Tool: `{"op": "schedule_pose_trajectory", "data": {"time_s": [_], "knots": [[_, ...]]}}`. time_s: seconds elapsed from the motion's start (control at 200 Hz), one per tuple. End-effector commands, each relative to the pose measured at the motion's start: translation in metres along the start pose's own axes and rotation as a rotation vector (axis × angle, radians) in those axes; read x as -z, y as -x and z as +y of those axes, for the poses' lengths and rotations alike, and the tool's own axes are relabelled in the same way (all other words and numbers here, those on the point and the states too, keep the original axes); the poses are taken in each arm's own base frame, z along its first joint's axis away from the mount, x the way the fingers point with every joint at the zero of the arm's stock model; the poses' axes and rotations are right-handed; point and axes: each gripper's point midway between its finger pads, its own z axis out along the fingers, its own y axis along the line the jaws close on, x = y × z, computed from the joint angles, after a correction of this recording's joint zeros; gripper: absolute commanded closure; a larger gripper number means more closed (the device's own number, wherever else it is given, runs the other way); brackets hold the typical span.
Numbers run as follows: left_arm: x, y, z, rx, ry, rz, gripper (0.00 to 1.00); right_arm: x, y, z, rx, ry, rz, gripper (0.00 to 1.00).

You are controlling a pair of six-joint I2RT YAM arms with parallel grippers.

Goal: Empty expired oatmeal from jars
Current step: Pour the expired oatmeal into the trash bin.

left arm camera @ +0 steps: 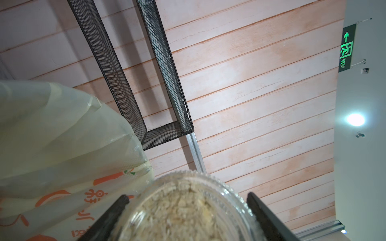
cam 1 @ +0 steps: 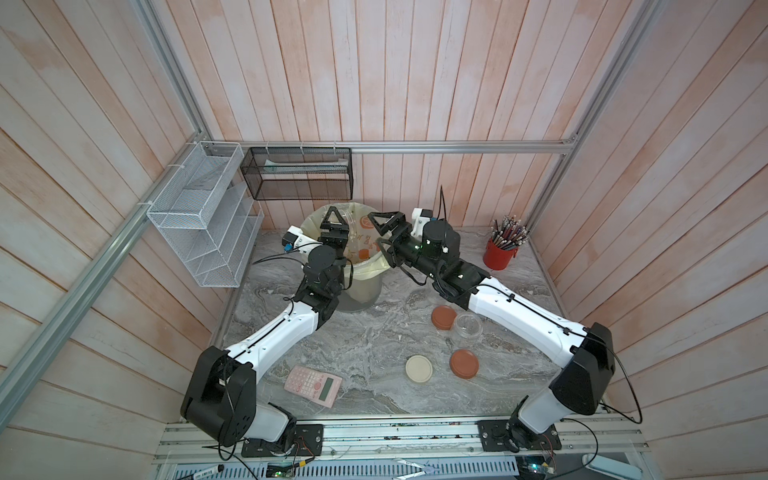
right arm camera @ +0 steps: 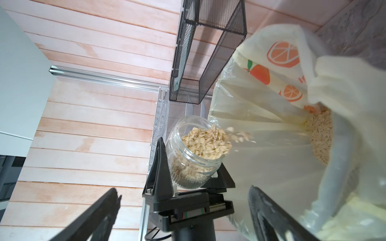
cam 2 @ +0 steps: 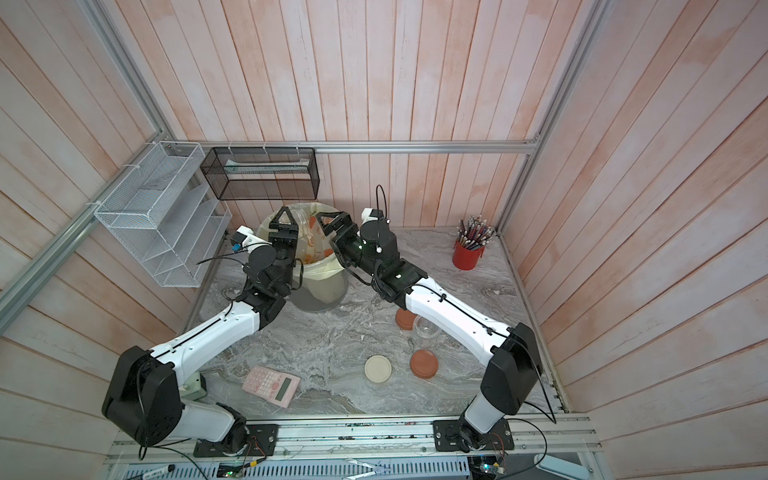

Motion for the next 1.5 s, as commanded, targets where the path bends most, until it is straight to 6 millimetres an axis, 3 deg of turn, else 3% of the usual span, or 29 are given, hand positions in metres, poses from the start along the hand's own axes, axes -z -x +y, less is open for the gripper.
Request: {"op": "schedule_pose_trajectory", "data": {"time_s": [0.0,0.18,0.355,0.61,0.945,1.495], "knots": [[0.004,0.017,-0.026,-0.028,-0.074,0.013,0.97,0.009,0.016,0.001,0.052,-0.006,-0.044,0.02],[0.001,0.018,-0.033,-0.151,-0.093,0.079,0.98,0.017,0.026,0.001,0.077,-0.007,-0.053,0.02],[-0.001,0.026,-0.017,-0.199,-0.07,0.115,0.98,0.026,0.036,-0.006,0.088,-0.021,-0.061,0.02],[-0.008,0.029,-0.012,-0.328,-0.096,0.21,0.98,0.04,0.049,-0.014,0.116,-0.041,-0.063,0.02],[-0.013,0.014,-0.012,-0.469,-0.113,0.344,0.98,0.054,0.06,-0.025,0.133,-0.054,-0.072,0.02],[-0.017,-0.002,-0.018,-0.663,-0.153,0.472,0.98,0.073,0.061,-0.044,0.173,-0.087,-0.049,0.02]]}}
